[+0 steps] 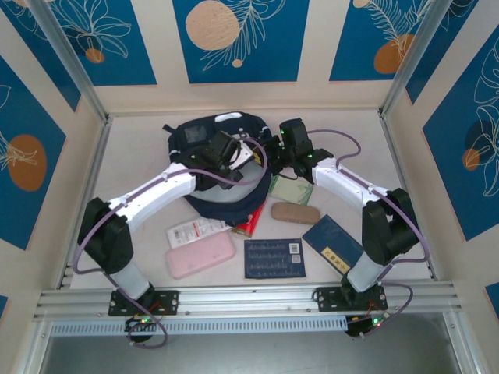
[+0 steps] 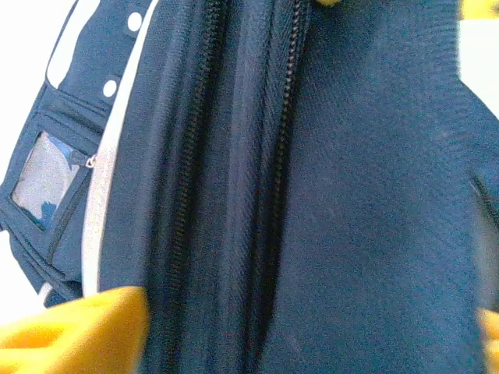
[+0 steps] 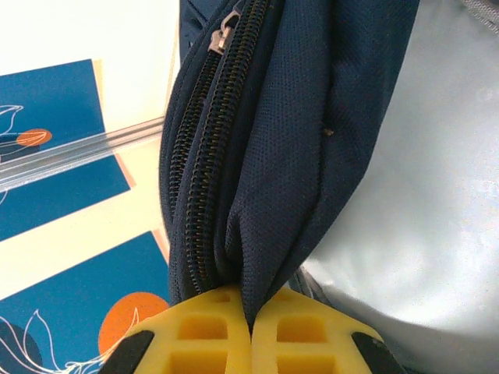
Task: Pack the student bag
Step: Move the student bag to the top-left of the table.
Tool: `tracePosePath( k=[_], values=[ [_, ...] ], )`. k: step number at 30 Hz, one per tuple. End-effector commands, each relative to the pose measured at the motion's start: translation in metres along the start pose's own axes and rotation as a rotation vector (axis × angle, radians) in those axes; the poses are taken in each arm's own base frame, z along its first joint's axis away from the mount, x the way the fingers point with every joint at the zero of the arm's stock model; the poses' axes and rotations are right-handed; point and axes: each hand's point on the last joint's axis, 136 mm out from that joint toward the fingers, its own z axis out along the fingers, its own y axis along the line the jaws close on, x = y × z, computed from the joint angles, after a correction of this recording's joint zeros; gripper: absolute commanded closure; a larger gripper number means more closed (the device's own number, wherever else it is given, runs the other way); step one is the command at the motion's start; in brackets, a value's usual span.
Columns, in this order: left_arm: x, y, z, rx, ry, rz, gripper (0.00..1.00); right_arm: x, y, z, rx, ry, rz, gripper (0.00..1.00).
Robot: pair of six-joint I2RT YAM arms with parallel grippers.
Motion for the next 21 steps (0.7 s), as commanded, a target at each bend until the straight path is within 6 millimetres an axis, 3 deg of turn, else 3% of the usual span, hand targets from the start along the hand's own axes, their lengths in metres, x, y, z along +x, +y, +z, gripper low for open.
tracePosePath(
  k=[1, 2, 3, 6, 10, 15, 21],
  values=[
    [-0.022, 0.027, -0.006, -0.036, -0.073, -0.074, 0.82, -0.004, 0.022, -0.015, -0.084, -0.024, -0.049, 1.00],
    [-0.027, 0.032, -0.010, -0.020, -0.098, -0.117, 0.95, -0.003, 0.025, -0.019, -0.097, -0.028, -0.077, 0.95],
    [-0.032, 0.041, -0.016, -0.005, -0.131, -0.180, 1.00, -0.001, 0.031, -0.023, -0.116, -0.031, -0.121, 0.88],
    [-0.044, 0.078, -0.036, 0.021, -0.227, -0.397, 1.00, 0.003, 0.047, -0.043, -0.136, -0.108, -0.321, 0.63],
    [-0.042, 0.146, -0.059, -0.010, -0.309, -0.710, 1.00, 0.014, 0.062, -0.074, -0.164, -0.219, -0.525, 0.47],
    [-0.038, 0.202, -0.098, -0.239, -0.362, -0.754, 1.00, 0.027, 0.072, -0.109, -0.211, -0.298, -0.712, 0.23],
    [-0.033, 0.243, -0.163, -0.467, -0.436, -0.776, 1.00, 0.039, 0.052, -0.130, -0.243, -0.300, -0.884, 0.06]
  ],
)
